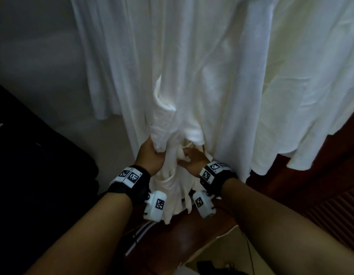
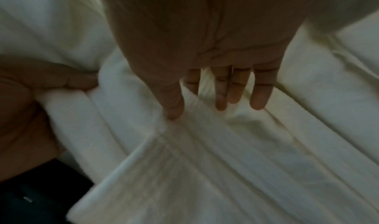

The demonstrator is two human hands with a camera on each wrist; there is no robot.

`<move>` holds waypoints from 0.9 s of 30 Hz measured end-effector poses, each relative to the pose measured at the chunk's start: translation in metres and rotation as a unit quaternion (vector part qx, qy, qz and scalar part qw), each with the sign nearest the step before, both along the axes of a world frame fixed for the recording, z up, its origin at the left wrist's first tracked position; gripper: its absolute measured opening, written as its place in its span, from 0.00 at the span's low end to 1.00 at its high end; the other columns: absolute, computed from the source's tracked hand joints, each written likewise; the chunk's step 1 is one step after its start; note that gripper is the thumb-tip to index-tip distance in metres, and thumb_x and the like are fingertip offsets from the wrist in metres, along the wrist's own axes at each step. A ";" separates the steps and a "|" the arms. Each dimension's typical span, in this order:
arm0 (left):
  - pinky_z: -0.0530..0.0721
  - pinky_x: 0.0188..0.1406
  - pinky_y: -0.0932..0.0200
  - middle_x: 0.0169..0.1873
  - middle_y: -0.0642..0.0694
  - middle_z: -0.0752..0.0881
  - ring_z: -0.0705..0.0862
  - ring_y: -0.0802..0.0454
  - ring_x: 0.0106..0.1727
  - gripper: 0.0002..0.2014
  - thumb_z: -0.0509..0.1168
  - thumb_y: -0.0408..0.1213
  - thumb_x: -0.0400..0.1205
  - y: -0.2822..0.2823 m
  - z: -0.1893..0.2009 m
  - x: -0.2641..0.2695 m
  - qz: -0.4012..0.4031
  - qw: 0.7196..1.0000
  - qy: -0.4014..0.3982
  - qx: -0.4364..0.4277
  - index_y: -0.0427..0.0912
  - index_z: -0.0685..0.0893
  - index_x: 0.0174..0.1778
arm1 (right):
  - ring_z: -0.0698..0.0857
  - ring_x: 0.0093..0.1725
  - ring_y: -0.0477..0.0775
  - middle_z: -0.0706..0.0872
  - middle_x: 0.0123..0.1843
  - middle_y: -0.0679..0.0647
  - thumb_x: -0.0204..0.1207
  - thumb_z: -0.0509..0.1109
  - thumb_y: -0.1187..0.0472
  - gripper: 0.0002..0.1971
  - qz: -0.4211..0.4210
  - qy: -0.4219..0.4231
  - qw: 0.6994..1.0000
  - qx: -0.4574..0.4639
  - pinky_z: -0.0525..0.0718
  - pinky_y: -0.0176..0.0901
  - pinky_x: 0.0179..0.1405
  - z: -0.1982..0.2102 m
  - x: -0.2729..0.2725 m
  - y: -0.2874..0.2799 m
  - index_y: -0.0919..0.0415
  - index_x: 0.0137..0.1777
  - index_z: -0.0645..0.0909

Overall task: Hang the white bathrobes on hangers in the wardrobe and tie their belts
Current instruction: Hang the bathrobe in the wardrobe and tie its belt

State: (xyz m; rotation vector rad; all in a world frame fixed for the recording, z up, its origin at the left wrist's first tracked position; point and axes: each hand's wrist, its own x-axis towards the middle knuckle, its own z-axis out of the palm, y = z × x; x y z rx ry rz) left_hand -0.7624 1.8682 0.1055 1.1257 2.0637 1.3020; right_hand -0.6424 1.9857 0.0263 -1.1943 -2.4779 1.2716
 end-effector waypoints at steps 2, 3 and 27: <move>0.77 0.58 0.59 0.54 0.52 0.83 0.81 0.55 0.57 0.23 0.64 0.53 0.74 0.000 -0.001 -0.003 0.006 1.000 0.002 0.012 0.45 0.81 0.61 | 0.83 0.63 0.57 0.85 0.65 0.52 0.72 0.68 0.36 0.28 -0.003 0.025 0.999 -0.021 0.81 0.54 0.65 -0.001 0.002 -0.003 0.46 0.70 0.76; 0.76 0.57 0.61 0.54 0.53 0.82 0.80 0.56 0.57 0.20 0.66 0.51 0.77 0.002 -0.003 -0.004 0.015 1.000 0.010 0.022 0.45 0.81 0.61 | 0.85 0.60 0.56 0.87 0.61 0.52 0.74 0.66 0.38 0.26 -0.020 0.037 0.999 -0.029 0.81 0.53 0.65 0.002 0.005 -0.007 0.47 0.70 0.75; 0.78 0.66 0.53 0.69 0.40 0.81 0.81 0.42 0.67 0.29 0.72 0.48 0.78 0.049 0.035 -0.120 0.134 0.982 0.099 -0.086 0.41 0.75 0.73 | 0.85 0.42 0.32 0.92 0.52 0.48 0.80 0.70 0.50 0.11 0.027 0.191 0.969 -0.152 0.80 0.34 0.48 0.100 0.026 -0.052 0.53 0.55 0.89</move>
